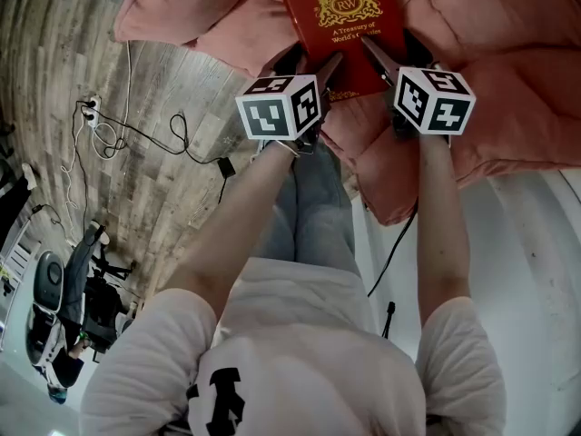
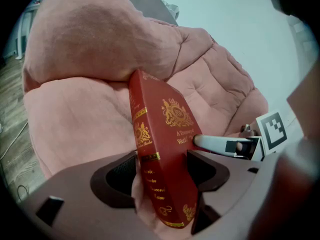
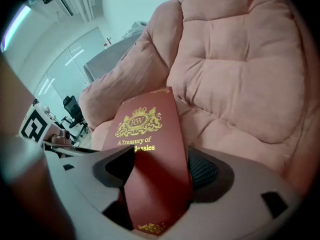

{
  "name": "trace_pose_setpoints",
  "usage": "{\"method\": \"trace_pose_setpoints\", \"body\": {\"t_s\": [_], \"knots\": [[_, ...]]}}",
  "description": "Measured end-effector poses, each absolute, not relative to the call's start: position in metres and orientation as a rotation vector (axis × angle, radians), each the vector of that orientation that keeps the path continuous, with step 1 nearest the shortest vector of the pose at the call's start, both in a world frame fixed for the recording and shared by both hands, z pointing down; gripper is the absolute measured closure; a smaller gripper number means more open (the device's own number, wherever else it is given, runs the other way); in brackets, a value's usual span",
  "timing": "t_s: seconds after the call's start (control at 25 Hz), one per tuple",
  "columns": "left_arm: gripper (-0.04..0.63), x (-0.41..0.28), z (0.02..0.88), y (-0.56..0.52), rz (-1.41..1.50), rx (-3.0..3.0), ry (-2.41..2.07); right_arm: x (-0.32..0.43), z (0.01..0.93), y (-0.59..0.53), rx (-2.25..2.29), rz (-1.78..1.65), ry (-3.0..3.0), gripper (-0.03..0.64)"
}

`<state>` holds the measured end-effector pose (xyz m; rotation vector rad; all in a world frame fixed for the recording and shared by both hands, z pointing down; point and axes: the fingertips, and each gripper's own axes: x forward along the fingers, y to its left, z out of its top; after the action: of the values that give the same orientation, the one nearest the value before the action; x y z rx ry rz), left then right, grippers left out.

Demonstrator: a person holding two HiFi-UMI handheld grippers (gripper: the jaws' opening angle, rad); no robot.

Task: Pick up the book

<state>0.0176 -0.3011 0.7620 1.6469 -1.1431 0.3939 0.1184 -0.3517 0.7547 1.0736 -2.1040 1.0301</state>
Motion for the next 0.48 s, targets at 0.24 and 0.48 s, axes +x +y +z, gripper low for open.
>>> {"method": "trace_pose_setpoints", "body": {"t_s": [0.24, 0.48], "knots": [[0.288, 0.019, 0.767, -0.303, 0.402, 1.636, -1.118, 0.116, 0.763, -0.352, 1.014, 1.134, -2.087, 0.285], [0.29, 0.022, 0.774, -0.305, 0.424, 1.619, -1.101, 0.115, 0.769, -0.351, 0.978, 1.172, -2.069, 0.286]]}}
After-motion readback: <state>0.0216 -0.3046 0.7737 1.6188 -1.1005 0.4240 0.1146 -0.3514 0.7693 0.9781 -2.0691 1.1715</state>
